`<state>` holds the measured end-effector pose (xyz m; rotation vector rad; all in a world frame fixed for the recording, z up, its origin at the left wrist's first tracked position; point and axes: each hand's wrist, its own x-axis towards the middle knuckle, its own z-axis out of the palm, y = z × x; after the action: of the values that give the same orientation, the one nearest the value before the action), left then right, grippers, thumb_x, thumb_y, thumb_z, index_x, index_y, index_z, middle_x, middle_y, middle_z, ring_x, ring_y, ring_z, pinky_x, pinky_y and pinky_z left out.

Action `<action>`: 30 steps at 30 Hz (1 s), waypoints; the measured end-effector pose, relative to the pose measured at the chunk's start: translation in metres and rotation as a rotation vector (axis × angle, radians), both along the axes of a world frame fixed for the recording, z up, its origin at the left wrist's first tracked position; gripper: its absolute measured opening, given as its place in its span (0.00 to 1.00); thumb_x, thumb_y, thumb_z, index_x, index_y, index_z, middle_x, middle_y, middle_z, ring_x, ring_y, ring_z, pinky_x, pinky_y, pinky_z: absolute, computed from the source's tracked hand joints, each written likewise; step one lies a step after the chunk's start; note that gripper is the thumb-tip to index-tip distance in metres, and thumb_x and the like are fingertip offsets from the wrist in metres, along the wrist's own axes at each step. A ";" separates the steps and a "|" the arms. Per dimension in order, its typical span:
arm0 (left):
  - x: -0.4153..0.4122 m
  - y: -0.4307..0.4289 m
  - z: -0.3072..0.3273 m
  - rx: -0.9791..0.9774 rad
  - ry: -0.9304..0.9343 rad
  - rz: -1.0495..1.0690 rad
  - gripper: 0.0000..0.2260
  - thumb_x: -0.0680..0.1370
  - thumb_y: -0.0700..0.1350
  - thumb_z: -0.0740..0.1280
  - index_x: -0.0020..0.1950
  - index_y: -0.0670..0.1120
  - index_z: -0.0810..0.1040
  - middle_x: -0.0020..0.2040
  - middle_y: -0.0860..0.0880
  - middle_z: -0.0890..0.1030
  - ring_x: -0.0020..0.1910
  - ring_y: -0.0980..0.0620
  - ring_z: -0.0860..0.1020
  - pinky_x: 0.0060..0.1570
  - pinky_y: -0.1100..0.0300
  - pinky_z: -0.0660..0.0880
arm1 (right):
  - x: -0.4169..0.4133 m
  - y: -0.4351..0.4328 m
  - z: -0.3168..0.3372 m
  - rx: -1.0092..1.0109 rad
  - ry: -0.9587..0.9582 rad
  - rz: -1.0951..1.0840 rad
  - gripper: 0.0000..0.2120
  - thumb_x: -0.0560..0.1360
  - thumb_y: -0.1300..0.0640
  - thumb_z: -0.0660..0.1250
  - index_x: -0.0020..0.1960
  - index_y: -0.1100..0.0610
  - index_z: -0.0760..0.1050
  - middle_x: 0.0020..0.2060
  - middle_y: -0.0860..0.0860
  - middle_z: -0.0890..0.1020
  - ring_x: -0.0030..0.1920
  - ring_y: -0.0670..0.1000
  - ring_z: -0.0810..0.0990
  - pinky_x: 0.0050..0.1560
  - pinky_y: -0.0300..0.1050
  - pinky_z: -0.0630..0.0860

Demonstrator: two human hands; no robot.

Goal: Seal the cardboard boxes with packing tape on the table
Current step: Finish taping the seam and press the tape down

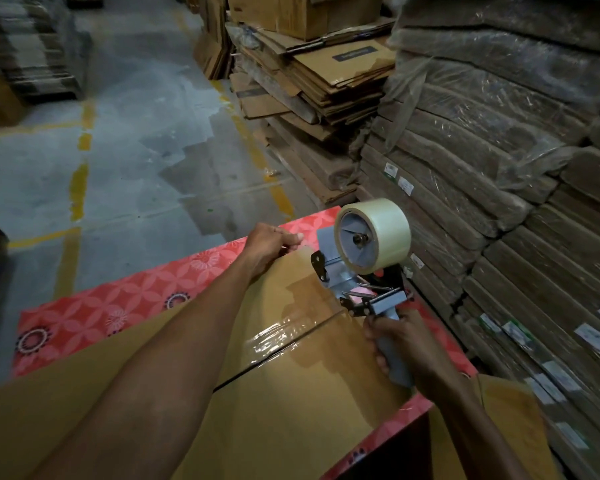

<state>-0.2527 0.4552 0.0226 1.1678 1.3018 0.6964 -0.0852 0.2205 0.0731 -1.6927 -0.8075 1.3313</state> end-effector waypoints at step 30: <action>0.027 -0.002 -0.020 0.383 0.992 -0.560 0.14 0.81 0.45 0.61 0.64 0.42 0.77 0.67 0.38 0.77 0.62 0.38 0.77 0.62 0.45 0.74 | 0.027 -0.026 0.006 -0.133 -0.436 0.298 0.15 0.74 0.63 0.65 0.30 0.53 0.70 0.26 0.49 0.73 0.26 0.47 0.71 0.32 0.44 0.73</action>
<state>-0.2255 0.4533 0.0027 2.2381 1.5264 -0.1163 -0.0579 0.1940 0.0786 -2.0671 -1.2859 1.2434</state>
